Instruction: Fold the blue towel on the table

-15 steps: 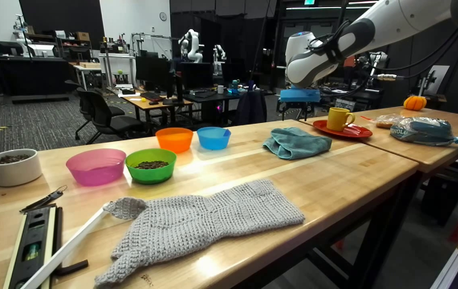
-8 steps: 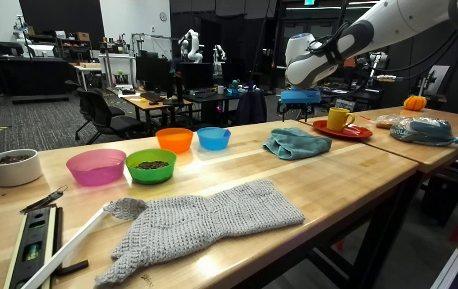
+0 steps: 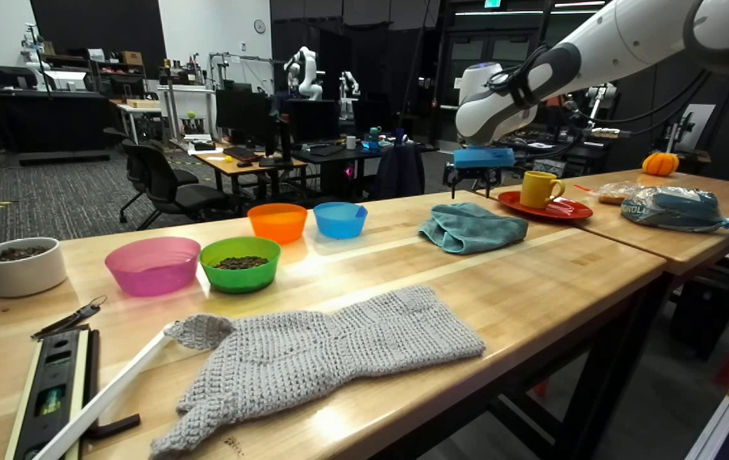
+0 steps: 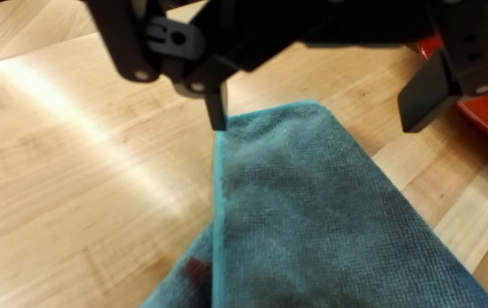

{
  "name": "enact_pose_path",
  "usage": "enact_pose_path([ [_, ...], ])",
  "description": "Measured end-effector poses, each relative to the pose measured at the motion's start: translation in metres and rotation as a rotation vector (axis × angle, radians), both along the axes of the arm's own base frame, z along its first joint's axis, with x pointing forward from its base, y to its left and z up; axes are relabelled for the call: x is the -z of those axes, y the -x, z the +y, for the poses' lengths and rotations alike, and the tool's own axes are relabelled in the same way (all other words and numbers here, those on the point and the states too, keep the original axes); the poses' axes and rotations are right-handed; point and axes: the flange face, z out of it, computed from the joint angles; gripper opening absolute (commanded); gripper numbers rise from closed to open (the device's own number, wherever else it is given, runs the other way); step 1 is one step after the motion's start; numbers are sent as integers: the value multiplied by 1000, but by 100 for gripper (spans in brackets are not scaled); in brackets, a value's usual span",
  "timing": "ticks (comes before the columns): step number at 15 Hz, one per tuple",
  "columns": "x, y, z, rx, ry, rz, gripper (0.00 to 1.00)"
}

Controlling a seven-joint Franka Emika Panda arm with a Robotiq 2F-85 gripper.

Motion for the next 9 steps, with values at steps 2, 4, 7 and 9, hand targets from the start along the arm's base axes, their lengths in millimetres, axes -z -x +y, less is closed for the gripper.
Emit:
enact_pose_path([
  [2,3,-6,-5,1,-2,-2,100],
  [4,8,-11,-6,2,-8,0,100],
  [7,17,-18,-8,8,-17,4,75],
  [9,22,-23,-10,10,-17,6,69],
])
